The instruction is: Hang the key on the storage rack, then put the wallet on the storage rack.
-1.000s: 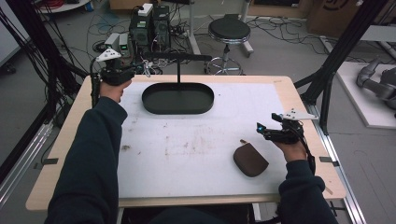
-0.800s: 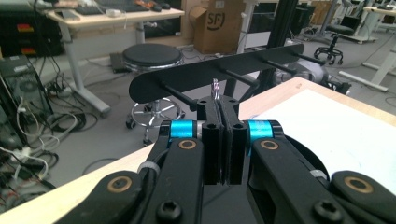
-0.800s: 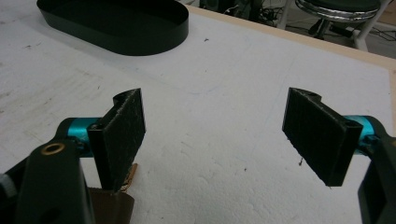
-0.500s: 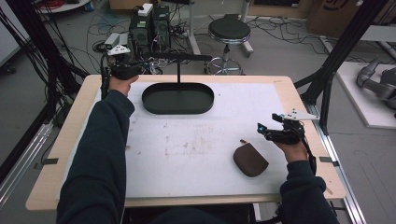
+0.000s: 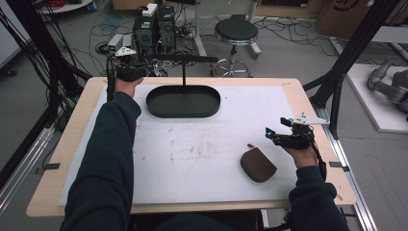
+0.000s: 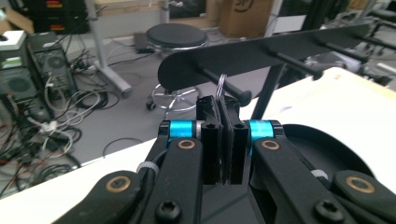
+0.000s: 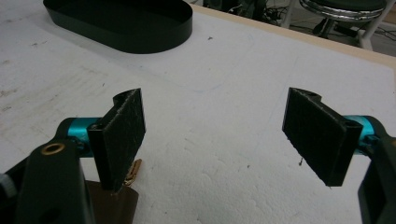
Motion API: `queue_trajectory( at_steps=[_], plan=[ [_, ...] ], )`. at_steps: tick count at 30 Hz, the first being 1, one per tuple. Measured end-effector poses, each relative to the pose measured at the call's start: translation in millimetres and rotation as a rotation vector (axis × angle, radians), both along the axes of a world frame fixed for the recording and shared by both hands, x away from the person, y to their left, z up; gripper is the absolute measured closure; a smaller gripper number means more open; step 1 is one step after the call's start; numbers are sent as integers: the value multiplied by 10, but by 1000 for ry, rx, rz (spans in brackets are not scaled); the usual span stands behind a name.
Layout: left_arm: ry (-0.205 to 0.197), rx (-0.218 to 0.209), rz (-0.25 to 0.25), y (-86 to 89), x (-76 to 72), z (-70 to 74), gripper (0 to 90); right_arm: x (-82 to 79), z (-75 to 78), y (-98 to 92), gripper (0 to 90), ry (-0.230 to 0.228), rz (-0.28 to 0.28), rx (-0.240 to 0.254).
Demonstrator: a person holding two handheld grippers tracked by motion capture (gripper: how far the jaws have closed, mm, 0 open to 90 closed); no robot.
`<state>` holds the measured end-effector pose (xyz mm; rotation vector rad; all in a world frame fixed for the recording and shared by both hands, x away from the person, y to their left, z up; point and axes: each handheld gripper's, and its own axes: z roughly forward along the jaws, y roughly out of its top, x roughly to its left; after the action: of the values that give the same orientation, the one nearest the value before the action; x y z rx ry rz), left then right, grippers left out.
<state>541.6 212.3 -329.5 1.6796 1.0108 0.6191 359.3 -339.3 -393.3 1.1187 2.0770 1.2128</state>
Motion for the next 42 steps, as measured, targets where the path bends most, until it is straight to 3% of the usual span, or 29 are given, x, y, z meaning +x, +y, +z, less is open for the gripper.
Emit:
queue_trajectory(
  at_steps=[1, 2, 4, 5, 6, 9, 10, 11, 15, 16, 17, 18, 23, 28, 34, 42],
  plan=[
    [6, 8, 20, -8, 4, -7, 863, -1, 0, 3, 216, -1, 2, 0],
    [28, 44, 60, -8, 3, -26, 852, 2, -2, 3, 216, -6, 3, -3],
    [36, 41, 81, 11, -40, -58, 679, 0, -1, 12, 216, -5, 5, -5],
    [36, 41, 81, 11, -40, -58, 663, -4, 1, 21, 215, -2, 5, -2],
    [18, 29, 73, 46, -144, -110, 648, -5, 4, 24, 216, -5, 11, -2],
    [7, 8, 74, 95, -263, -160, 578, -7, 14, 33, 215, -7, 15, 4],
    [2, -28, 73, 151, -384, -194, 495, -5, 17, 41, 215, -10, 19, -3],
    [2, -28, 73, 151, -384, -194, 453, -5, 17, 41, 215, -10, 19, -3],
    [-52, -86, 36, 229, -700, -206, 341, -21, 29, 75, 215, -1, 41, -4],
    [-65, -92, 32, 244, -781, -202, 257, -24, 53, 96, 215, -3, 51, 4],
    [-71, -98, 32, 252, -856, -197, 257, -24, 53, 96, 215, -3, 51, 4],
    [-82, -91, 31, 262, -929, -192, 166, -26, 73, 121, 215, -6, 59, -1],
    [-123, -116, -2, 336, -1260, -214, 163, -75, 98, 159, 214, -6, 82, -19],
    [-165, -95, -3, 380, -1541, -340, 166, -136, 160, 178, 215, -6, 89, -16],
    [-142, -72, -4, 415, -1772, -510, 163, -246, 247, 174, 214, -17, 95, -25],
    [-117, -69, -19, 438, -1934, -674, 163, -336, 155, 166, 209, 6, 101, -38]
  ],
)
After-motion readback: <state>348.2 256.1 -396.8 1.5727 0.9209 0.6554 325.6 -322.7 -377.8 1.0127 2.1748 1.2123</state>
